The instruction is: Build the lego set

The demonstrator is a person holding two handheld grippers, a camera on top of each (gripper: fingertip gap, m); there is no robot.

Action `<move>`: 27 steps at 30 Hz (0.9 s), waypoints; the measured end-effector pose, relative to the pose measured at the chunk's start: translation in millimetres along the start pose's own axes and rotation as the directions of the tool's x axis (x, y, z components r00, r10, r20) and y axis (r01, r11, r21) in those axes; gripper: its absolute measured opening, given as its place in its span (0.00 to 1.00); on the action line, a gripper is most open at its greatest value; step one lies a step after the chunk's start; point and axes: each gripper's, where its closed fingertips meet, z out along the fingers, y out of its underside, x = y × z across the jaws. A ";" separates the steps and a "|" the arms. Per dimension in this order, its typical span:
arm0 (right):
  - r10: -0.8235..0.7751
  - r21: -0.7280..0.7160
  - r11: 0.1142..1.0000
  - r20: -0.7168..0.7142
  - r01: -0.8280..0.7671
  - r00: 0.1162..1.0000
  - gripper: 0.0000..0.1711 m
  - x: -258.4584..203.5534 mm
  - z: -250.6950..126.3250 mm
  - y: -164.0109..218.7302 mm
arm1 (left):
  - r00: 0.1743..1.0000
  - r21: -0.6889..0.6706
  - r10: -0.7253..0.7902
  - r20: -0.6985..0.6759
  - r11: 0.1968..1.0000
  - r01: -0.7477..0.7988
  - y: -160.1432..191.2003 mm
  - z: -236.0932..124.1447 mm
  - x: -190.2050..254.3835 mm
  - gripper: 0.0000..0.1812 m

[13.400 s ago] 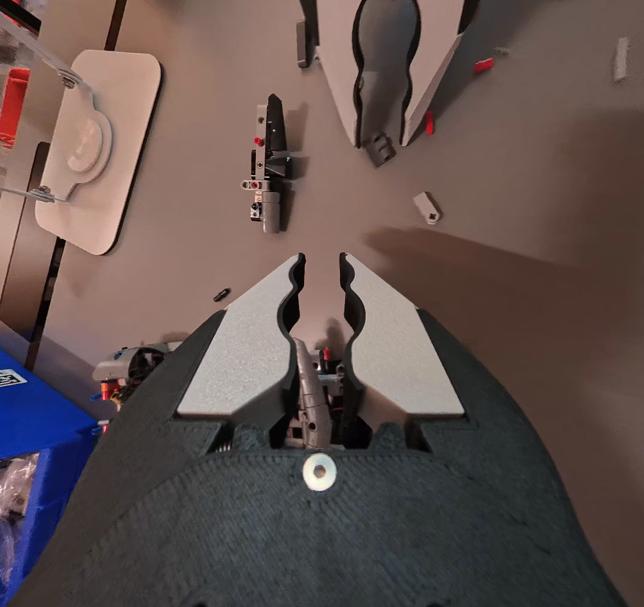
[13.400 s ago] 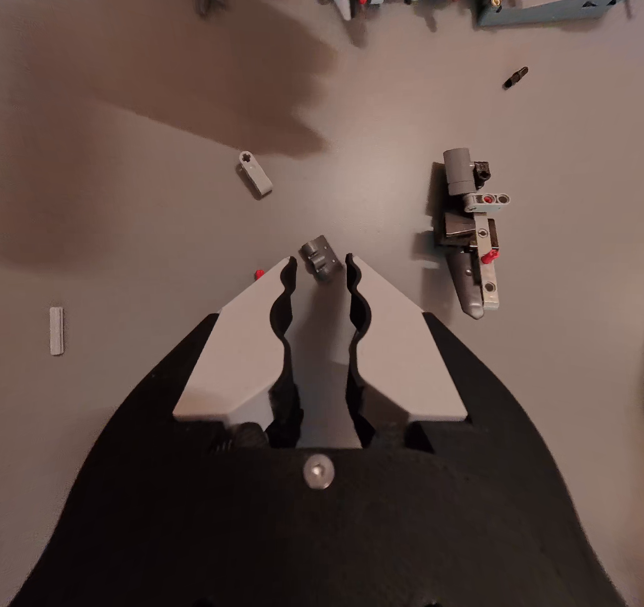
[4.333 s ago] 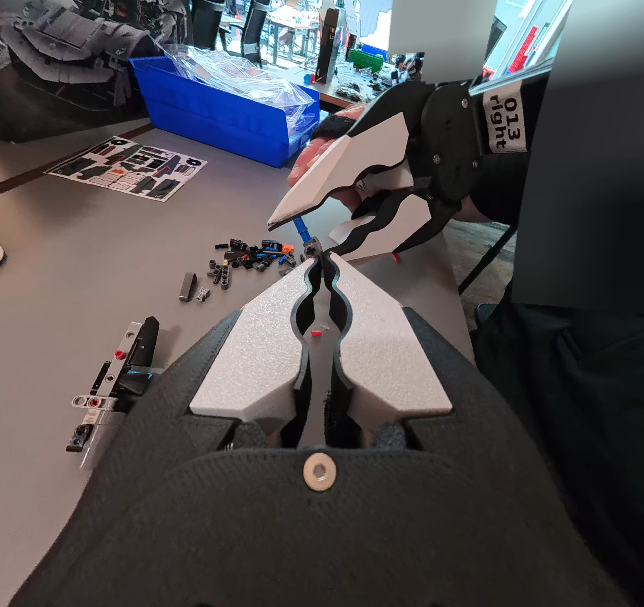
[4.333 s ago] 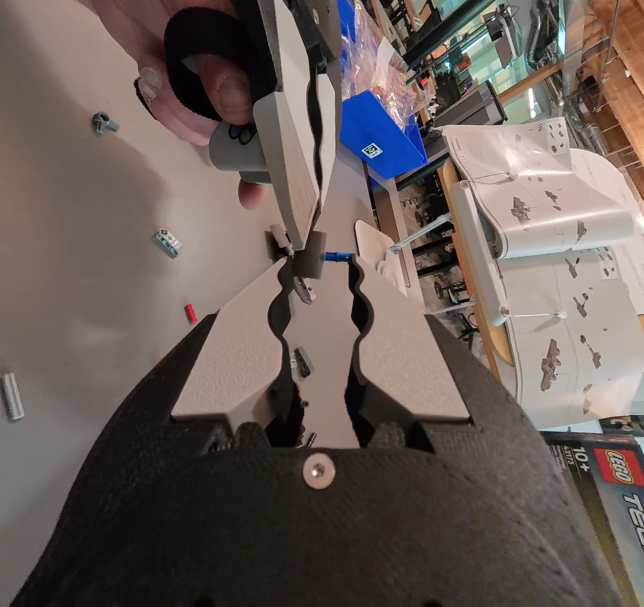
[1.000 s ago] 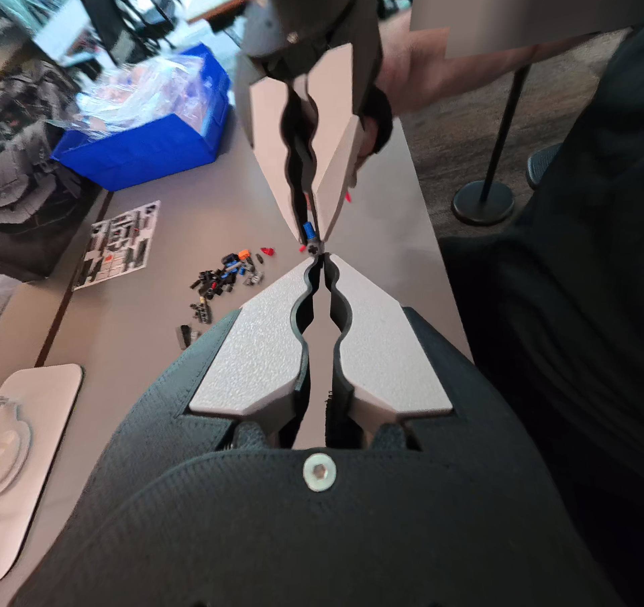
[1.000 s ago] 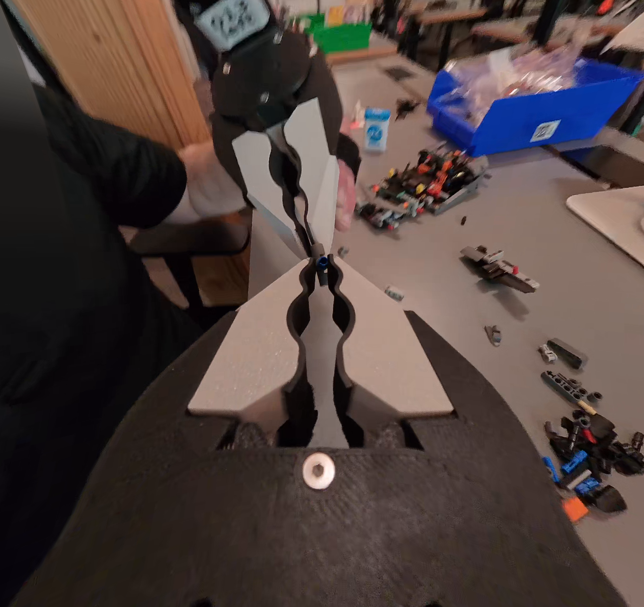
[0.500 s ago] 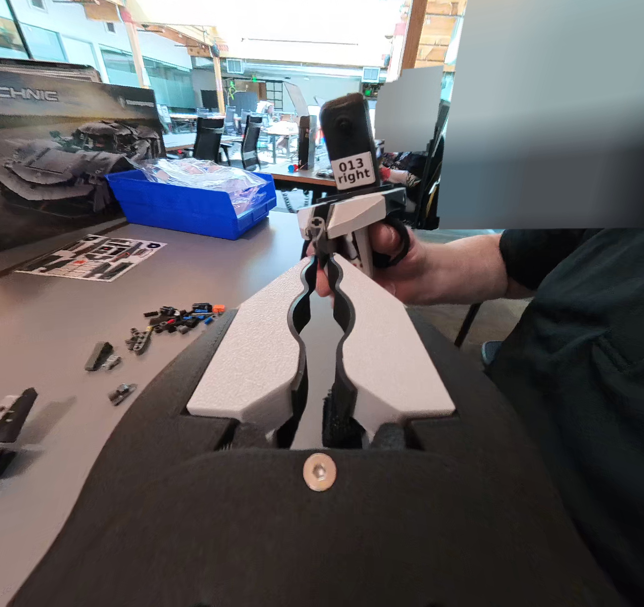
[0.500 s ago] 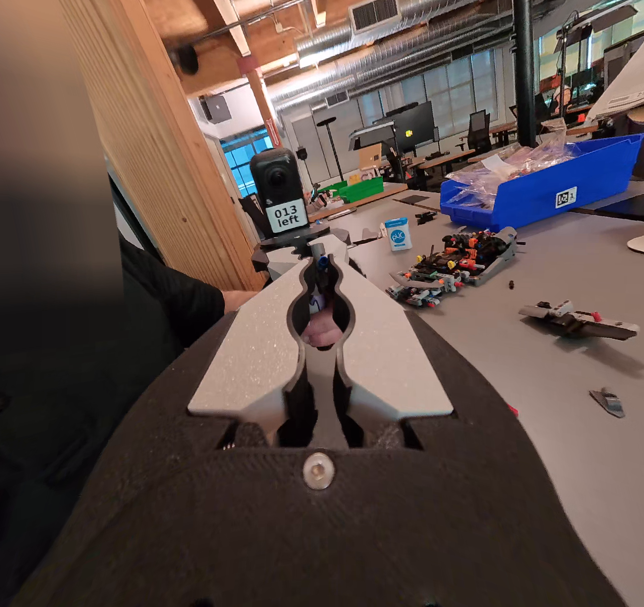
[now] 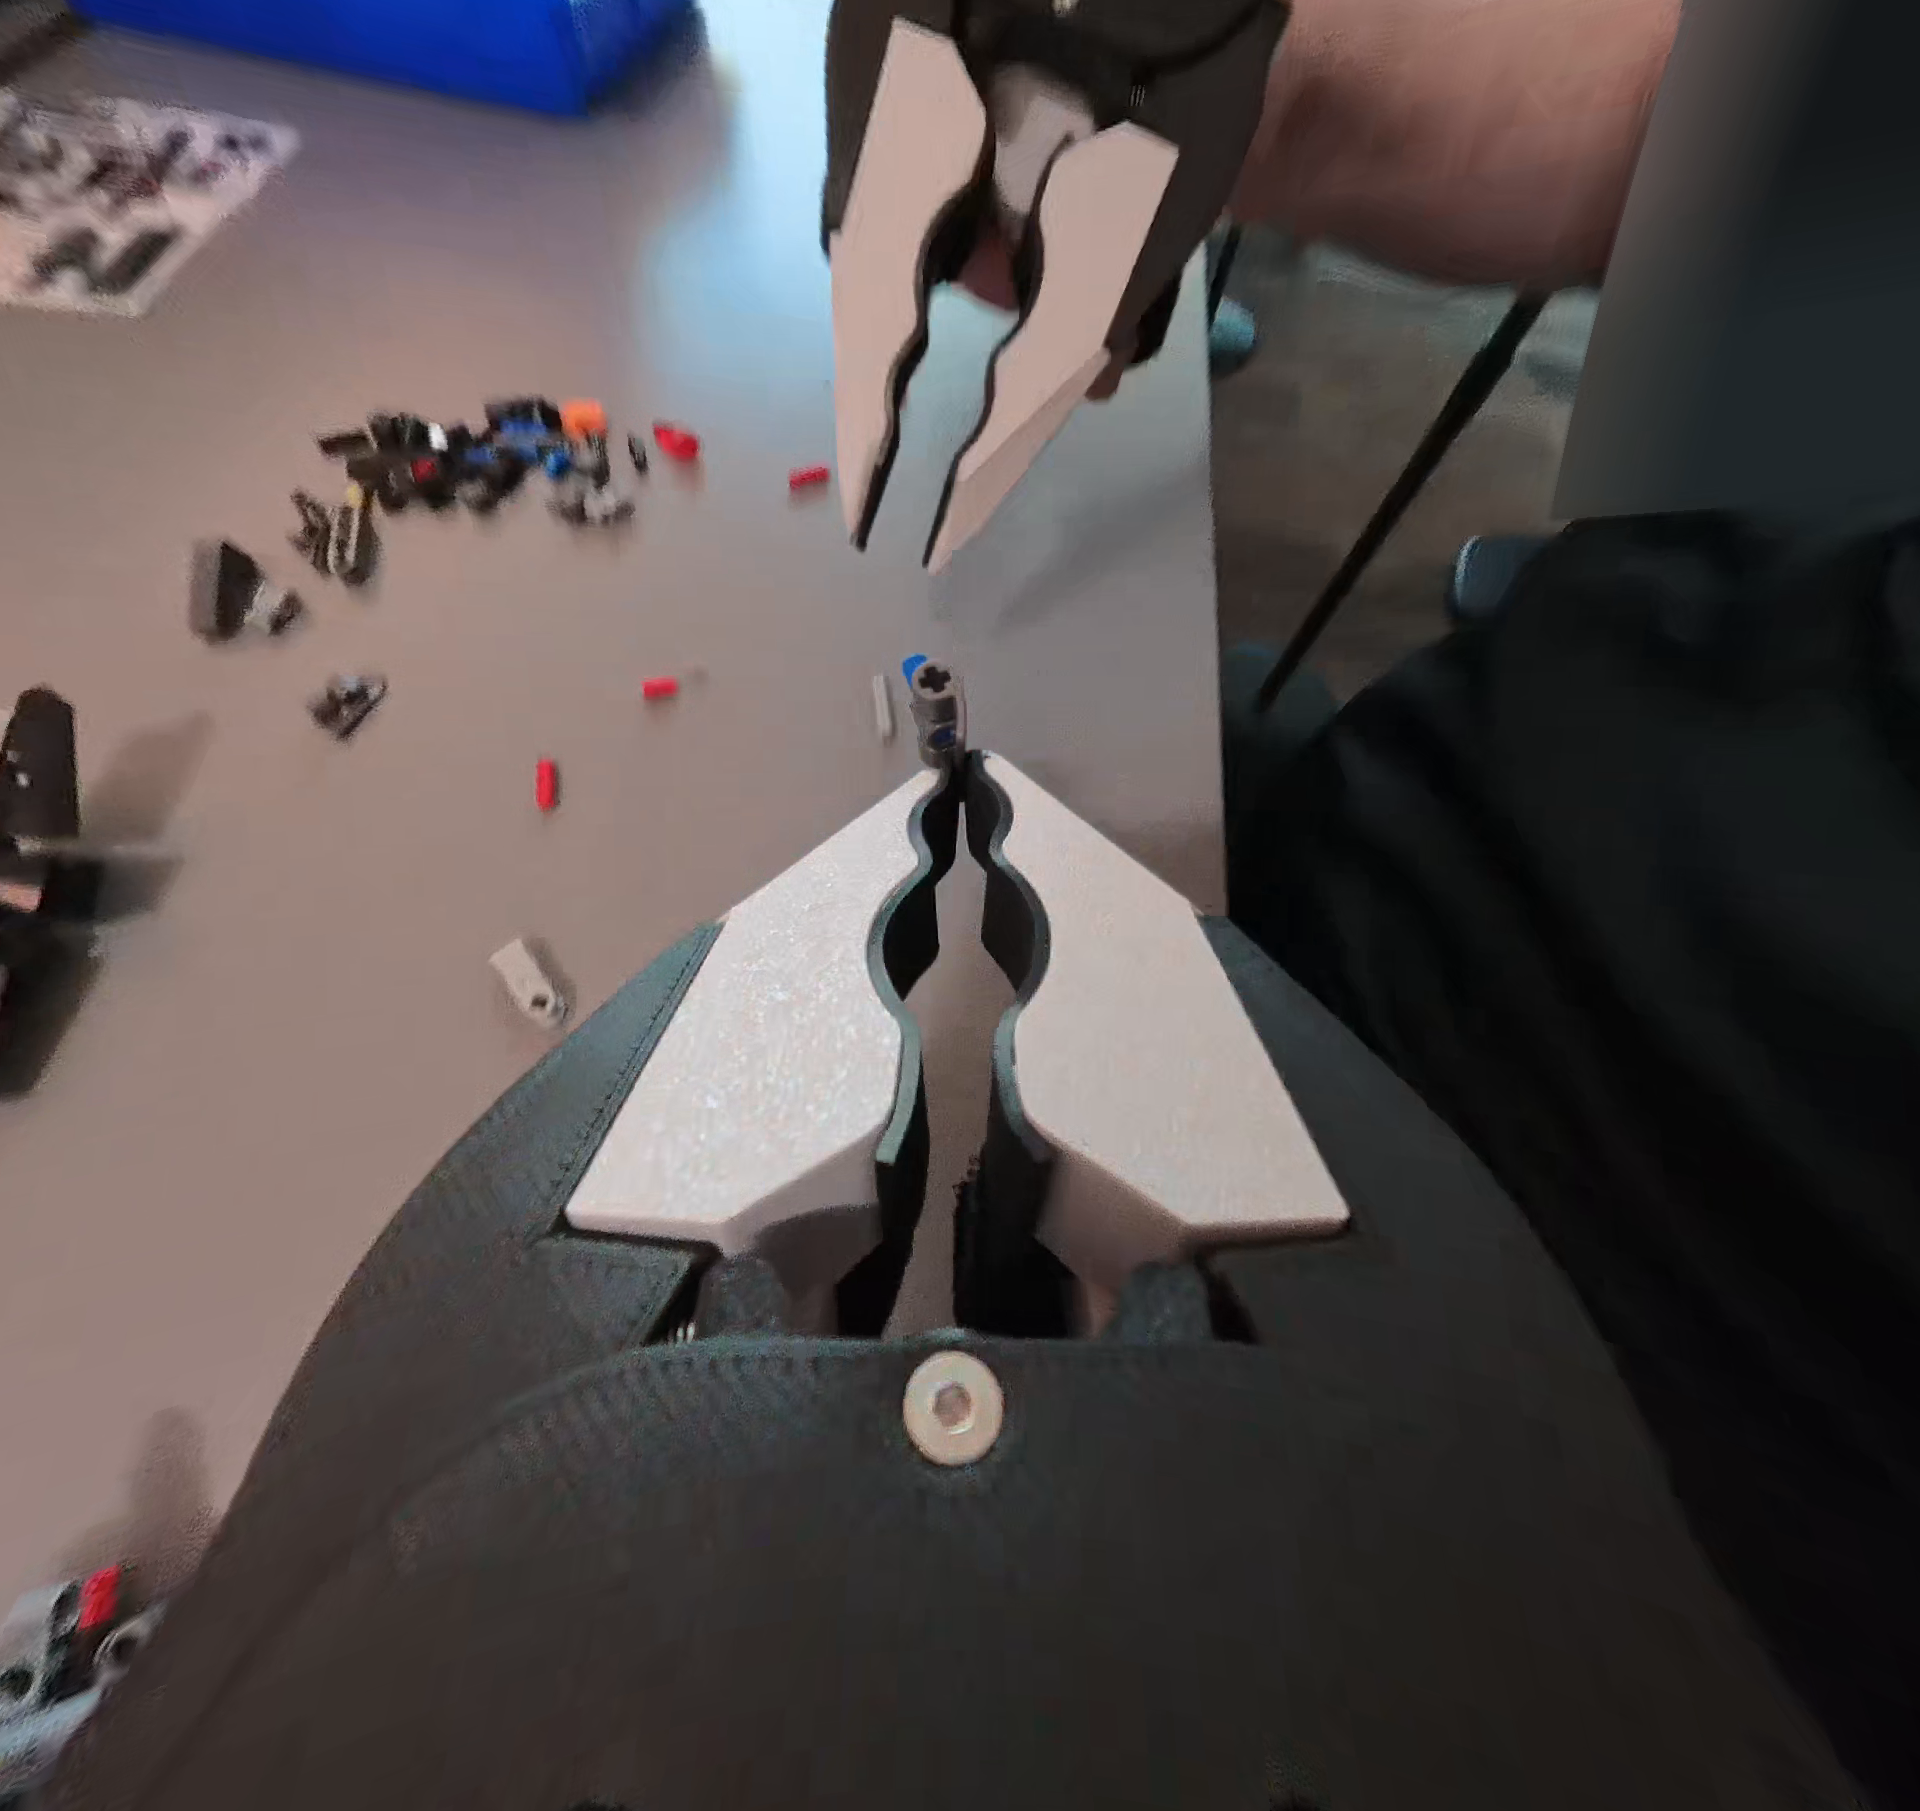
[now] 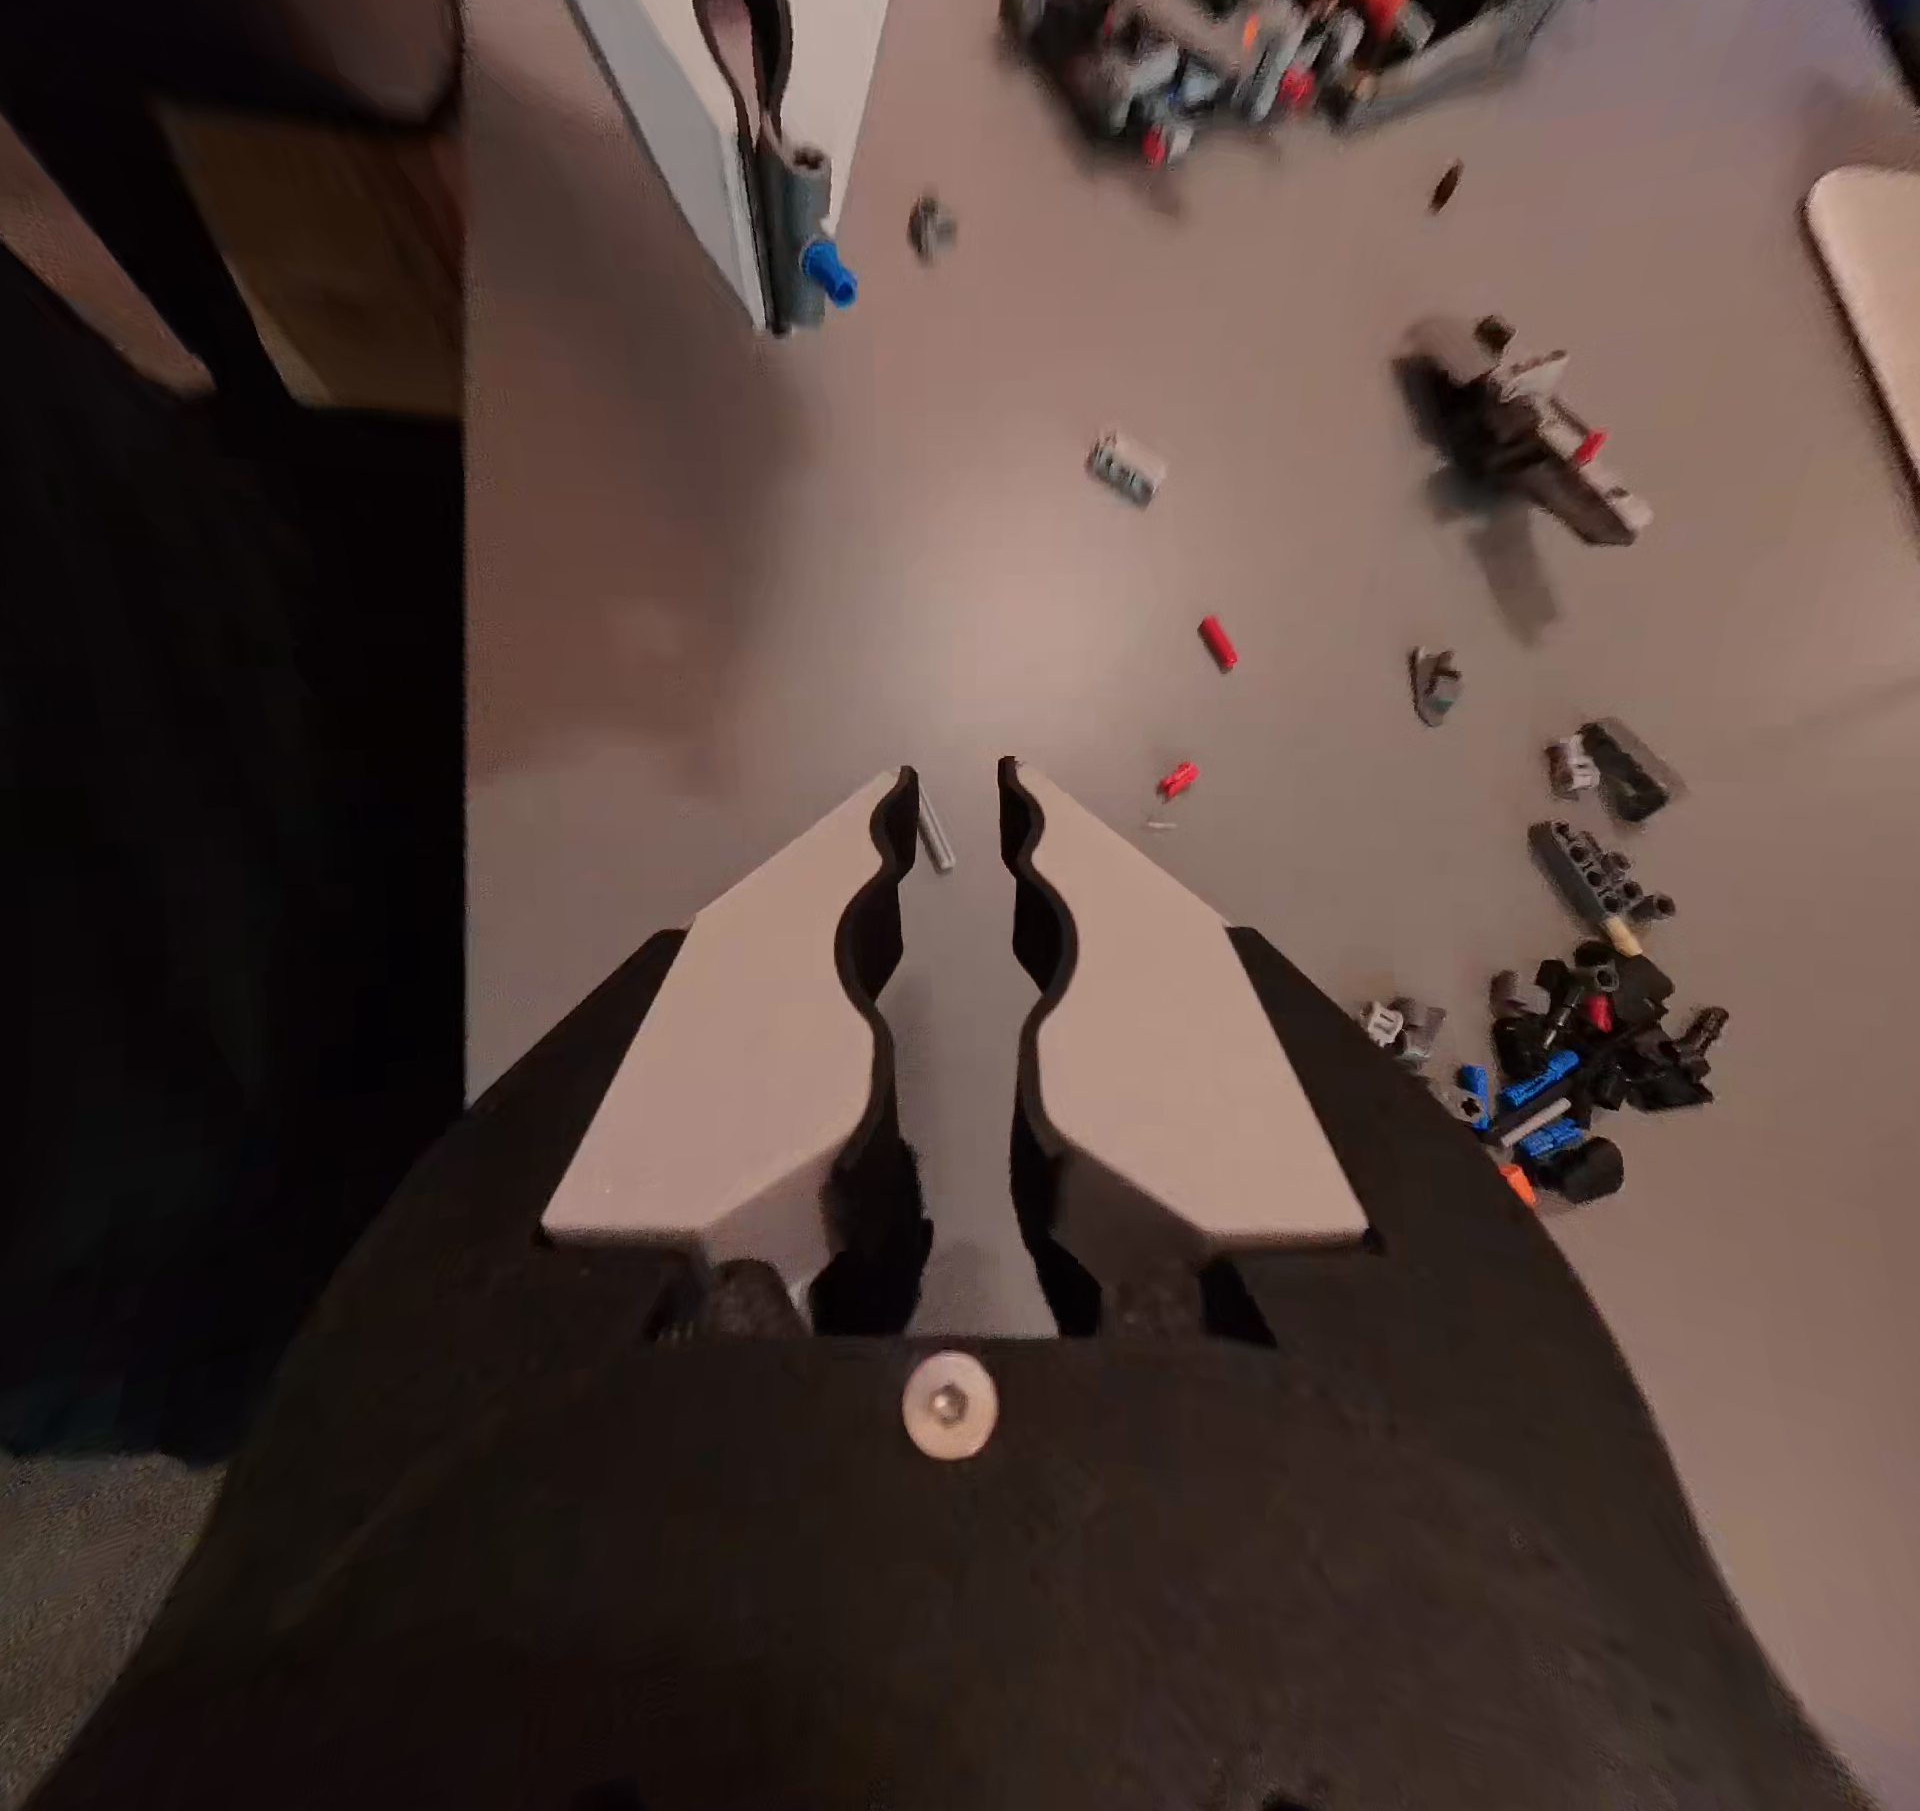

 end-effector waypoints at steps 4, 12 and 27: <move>-0.057 -0.161 0.985 0.051 0.064 0.997 0.08 1.0 21.7 26.2 | 0.998 -0.187 0.062 0.015 0.981 -0.058 30.1 4.5 -7.8 0.00; 0.060 -0.201 0.979 0.220 -0.015 0.974 0.01 -4.6 39.3 39.1 | 0.997 -0.254 0.045 -0.060 0.965 -0.059 42.9 9.5 -16.9 0.00; -0.620 -0.170 0.782 -0.118 0.600 0.776 0.00 10.3 29.4 -26.0 | 0.946 -0.348 -0.185 -0.266 0.934 0.084 47.7 25.9 -22.1 0.00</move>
